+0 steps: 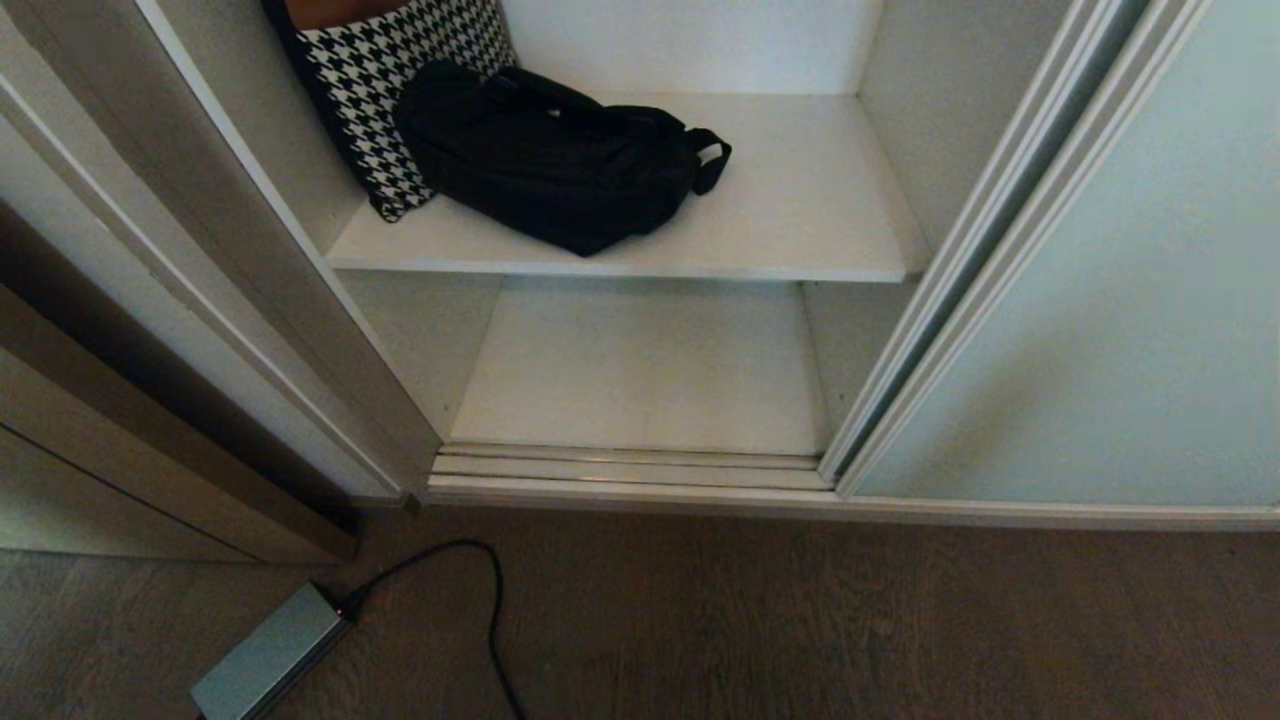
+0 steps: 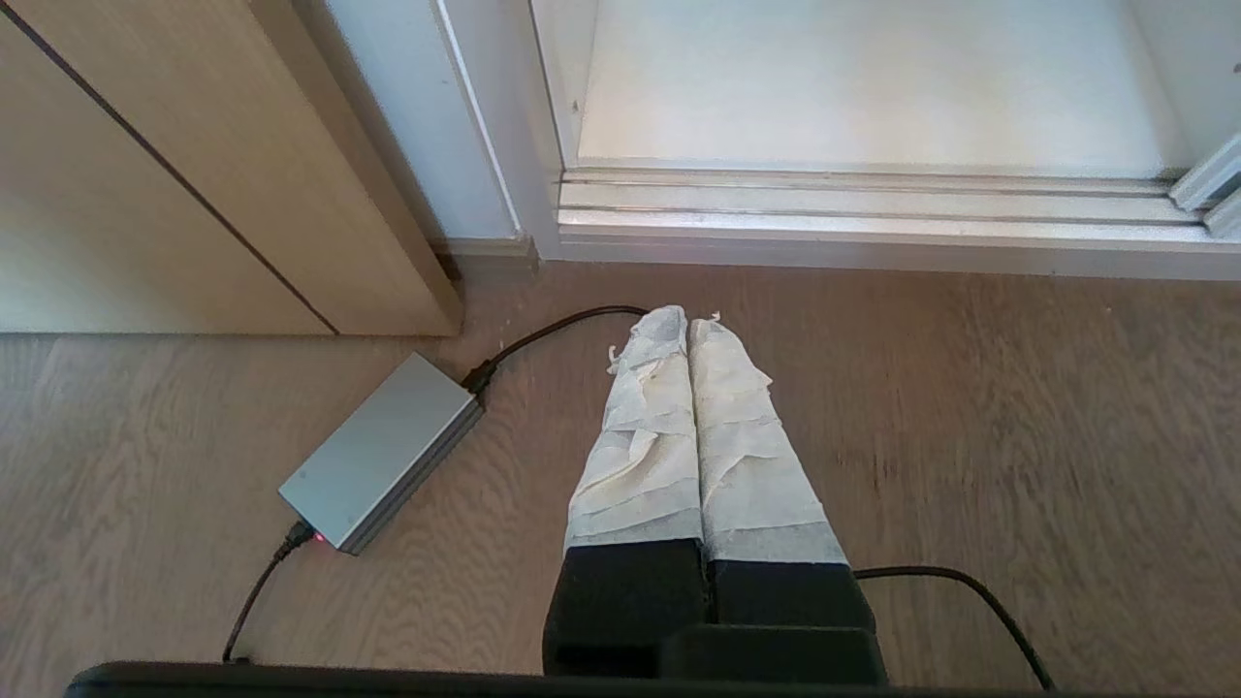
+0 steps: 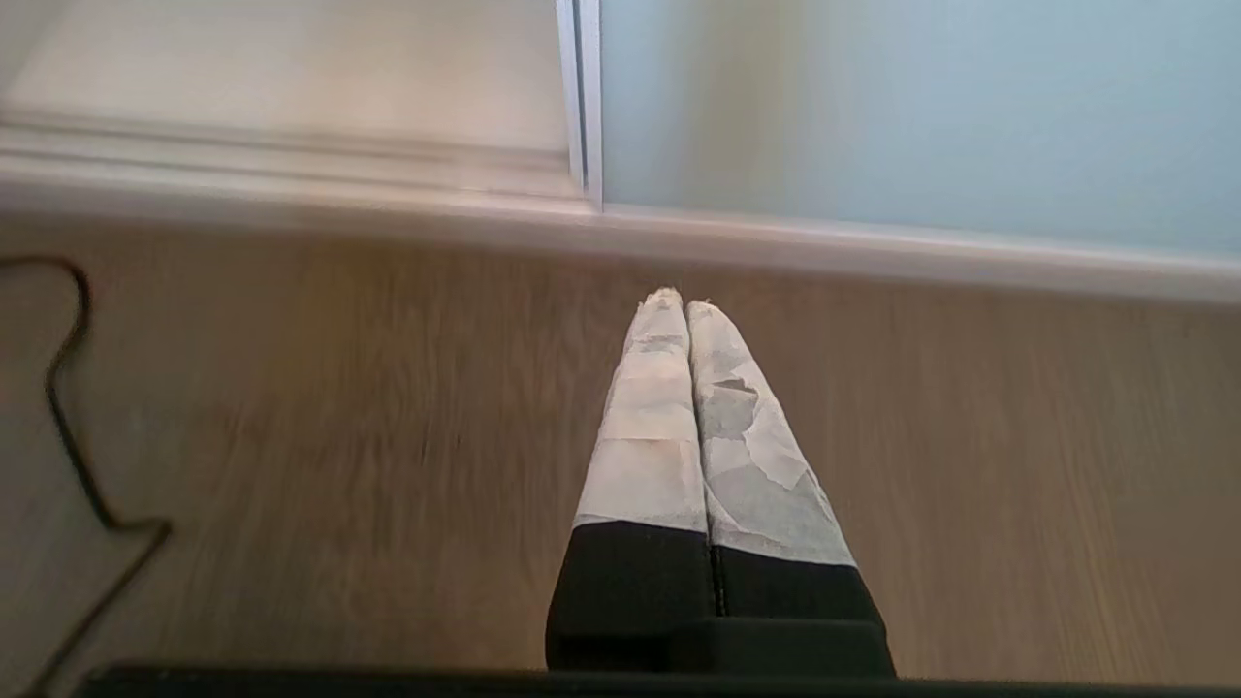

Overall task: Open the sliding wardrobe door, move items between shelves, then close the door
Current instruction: Close the door

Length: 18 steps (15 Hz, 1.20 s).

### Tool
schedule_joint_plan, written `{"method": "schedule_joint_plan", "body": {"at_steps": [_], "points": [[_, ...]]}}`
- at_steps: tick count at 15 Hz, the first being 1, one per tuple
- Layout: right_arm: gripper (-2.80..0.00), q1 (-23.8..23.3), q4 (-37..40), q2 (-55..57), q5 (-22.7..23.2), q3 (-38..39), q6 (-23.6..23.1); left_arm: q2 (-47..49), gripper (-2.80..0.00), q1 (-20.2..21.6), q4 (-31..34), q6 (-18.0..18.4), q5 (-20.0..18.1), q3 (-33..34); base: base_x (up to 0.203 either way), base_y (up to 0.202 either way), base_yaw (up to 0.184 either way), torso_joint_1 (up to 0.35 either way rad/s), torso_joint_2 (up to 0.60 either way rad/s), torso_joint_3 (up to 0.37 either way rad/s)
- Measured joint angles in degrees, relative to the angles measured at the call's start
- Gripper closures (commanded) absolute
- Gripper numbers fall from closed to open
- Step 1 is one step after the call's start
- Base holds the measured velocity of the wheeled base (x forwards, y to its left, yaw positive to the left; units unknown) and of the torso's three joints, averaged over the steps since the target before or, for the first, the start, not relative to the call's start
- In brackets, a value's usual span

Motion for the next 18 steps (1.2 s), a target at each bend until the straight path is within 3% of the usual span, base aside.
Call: {"method": "schedule_joint_plan", "body": {"at_steps": [5,9,12,15,18], "points": [[0.0,0.0,21.8,6.0,3.6,-31.8,2.8,0.0,0.0,0.0,0.0,0.0,0.0,0.0,0.0,0.0,0.0,0.0,0.0,0.0],[0.0,0.4,34.8,20.2,10.3,-57.2,11.4,0.0,0.0,0.0,0.0,0.0,0.0,0.0,0.0,0.0,0.0,0.0,0.0,0.0],[0.0,0.5,38.1,32.2,17.5,-73.3,22.4,0.0,0.0,0.0,0.0,0.0,0.0,0.0,0.0,0.0,0.0,0.0,0.0,0.0],[0.0,0.8,37.6,42.9,21.2,-82.1,36.2,0.0,0.0,0.0,0.0,0.0,0.0,0.0,0.0,0.0,0.0,0.0,0.0,0.0],[0.0,0.8,32.7,50.4,21.5,-83.9,41.0,0.0,0.0,0.0,0.0,0.0,0.0,0.0,0.0,0.0,0.0,0.0,0.0,0.0]]}}
